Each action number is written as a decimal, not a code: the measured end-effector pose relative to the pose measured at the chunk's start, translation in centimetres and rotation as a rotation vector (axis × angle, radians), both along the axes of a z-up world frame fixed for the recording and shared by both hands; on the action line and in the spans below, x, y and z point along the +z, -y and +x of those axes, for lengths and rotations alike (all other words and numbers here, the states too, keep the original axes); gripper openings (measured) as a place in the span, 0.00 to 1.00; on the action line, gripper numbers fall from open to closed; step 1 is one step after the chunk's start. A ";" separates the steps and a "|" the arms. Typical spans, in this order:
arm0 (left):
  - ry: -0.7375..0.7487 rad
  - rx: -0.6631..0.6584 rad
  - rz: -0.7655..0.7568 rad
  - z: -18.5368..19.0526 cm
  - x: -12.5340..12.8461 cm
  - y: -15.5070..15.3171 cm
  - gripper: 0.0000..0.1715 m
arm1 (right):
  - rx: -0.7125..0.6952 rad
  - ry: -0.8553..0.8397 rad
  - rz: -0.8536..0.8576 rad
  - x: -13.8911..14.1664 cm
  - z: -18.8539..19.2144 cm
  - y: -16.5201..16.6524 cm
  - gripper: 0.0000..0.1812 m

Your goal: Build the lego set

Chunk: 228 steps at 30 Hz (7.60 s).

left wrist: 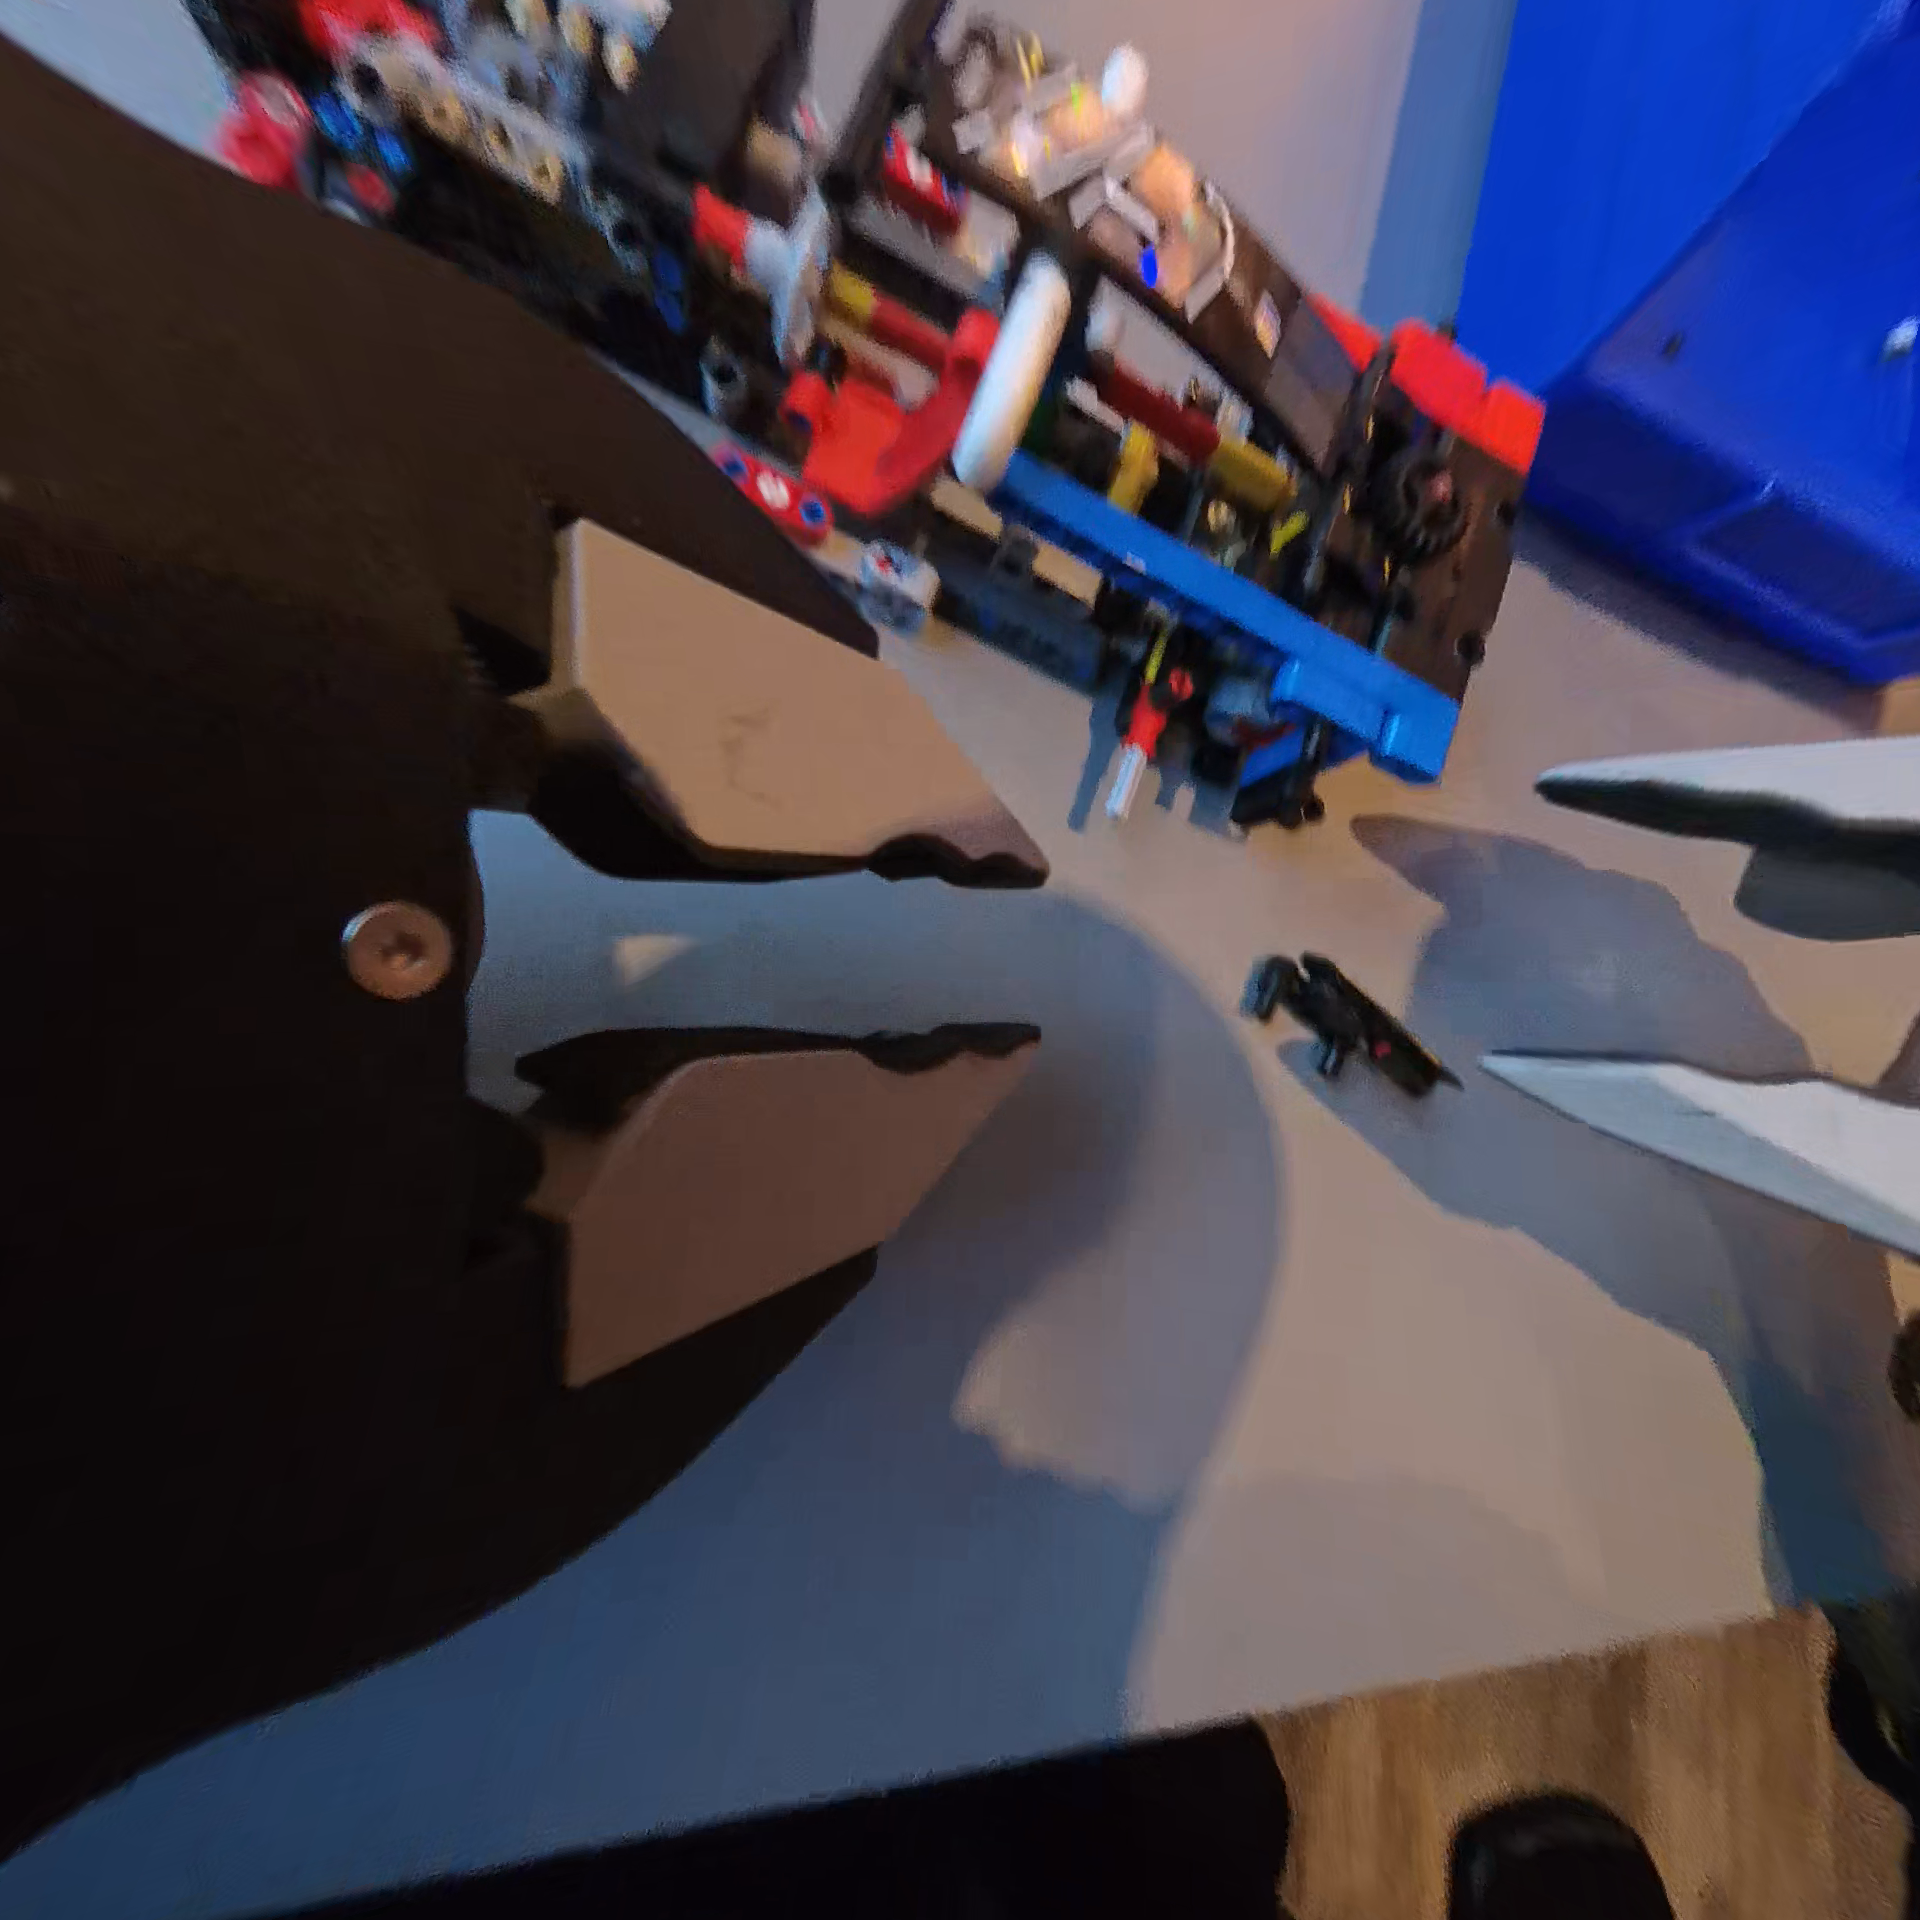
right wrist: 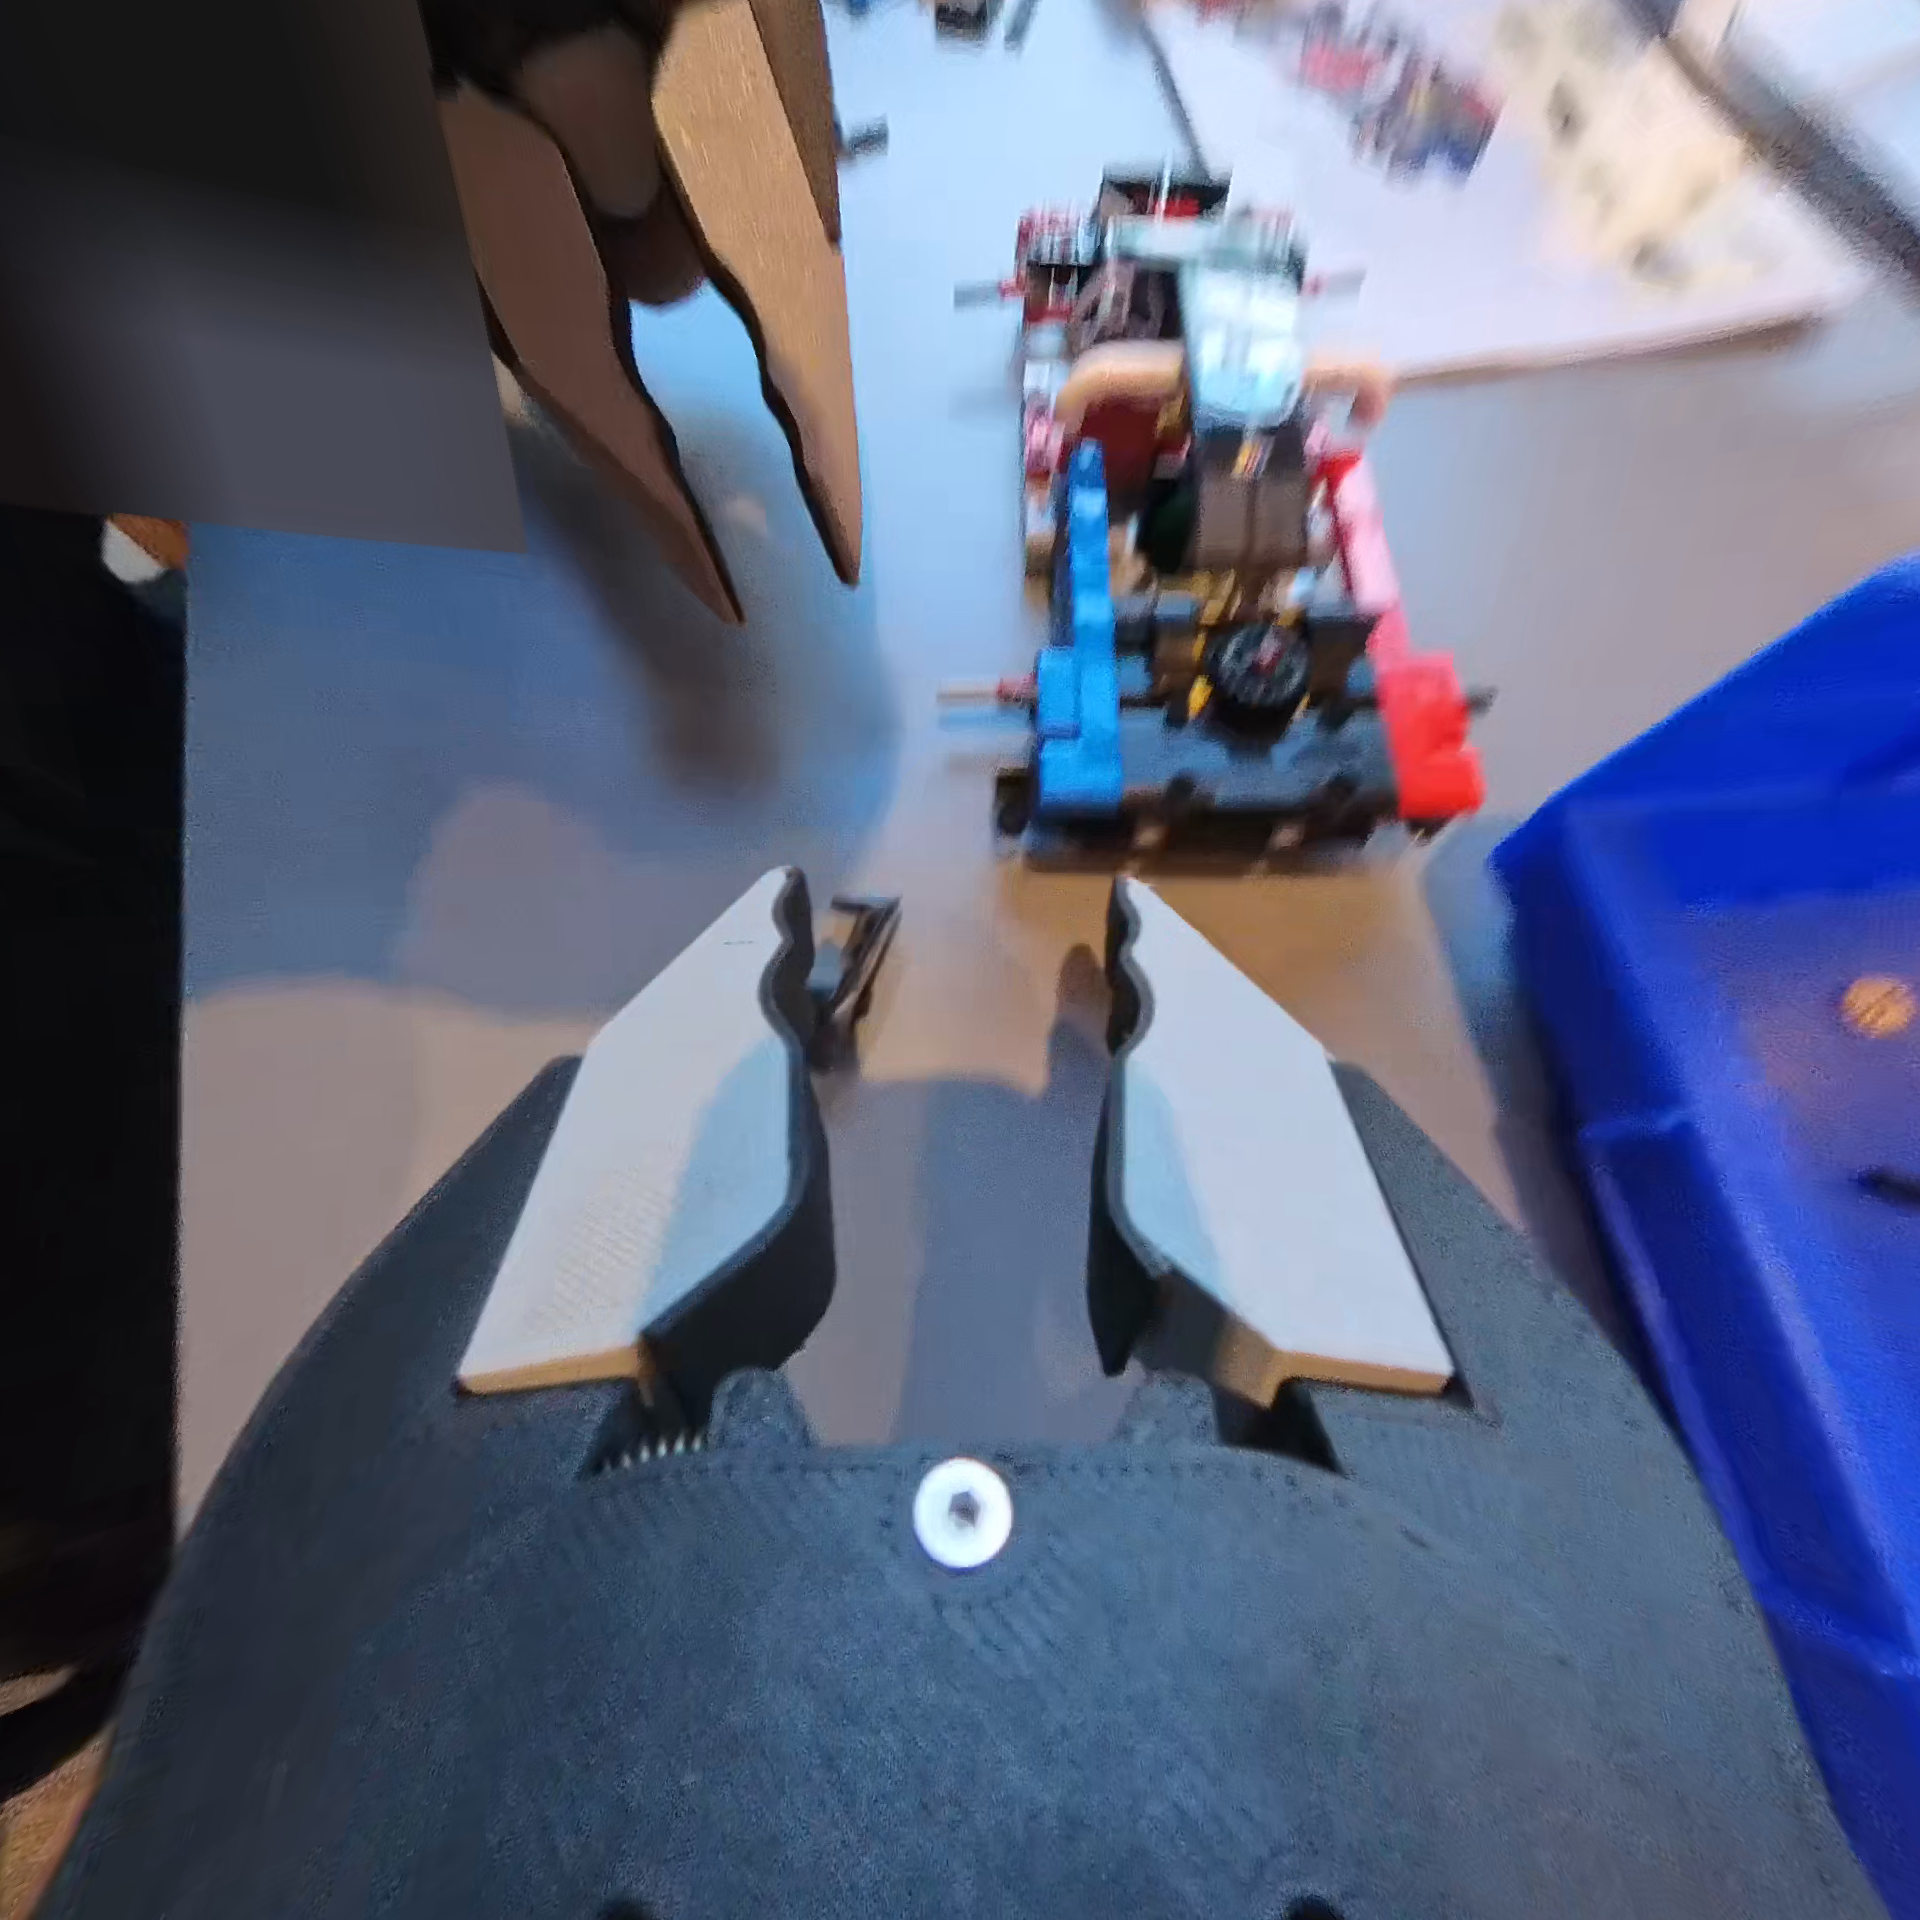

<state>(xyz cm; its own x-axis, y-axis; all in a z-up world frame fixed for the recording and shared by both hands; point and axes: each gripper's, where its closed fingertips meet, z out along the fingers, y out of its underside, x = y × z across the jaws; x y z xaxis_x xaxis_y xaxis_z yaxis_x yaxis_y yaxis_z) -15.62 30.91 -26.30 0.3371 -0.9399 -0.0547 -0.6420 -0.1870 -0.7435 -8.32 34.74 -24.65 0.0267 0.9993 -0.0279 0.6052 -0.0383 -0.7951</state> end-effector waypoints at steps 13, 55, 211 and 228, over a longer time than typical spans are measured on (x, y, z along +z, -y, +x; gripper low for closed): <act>-0.057 0.018 -0.089 5.2 -2.8 0.3 0.08 | 0.014 0.062 -0.187 -3.2 -0.4 7.7 0.15; 0.024 -0.118 -0.280 -0.5 -0.6 -0.2 0.11 | 0.023 0.027 -0.080 -3.0 -4.1 4.0 0.02; -0.181 -0.345 -0.011 0.4 2.1 -6.1 0.00 | -0.050 -0.150 0.200 2.0 -6.4 -4.9 0.37; -0.236 -0.353 -0.047 -0.5 2.4 -6.0 0.00 | 0.051 -0.023 0.235 0.1 -7.1 -2.9 0.12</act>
<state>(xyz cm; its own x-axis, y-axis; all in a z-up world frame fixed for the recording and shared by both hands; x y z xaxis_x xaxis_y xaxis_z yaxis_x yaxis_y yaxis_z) -16.16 36.88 -23.87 -0.0220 -0.9987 -0.0461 -0.8244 0.0442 -0.5643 -15.39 37.62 -24.57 -0.0223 0.9784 0.2054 0.5832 0.1796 -0.7922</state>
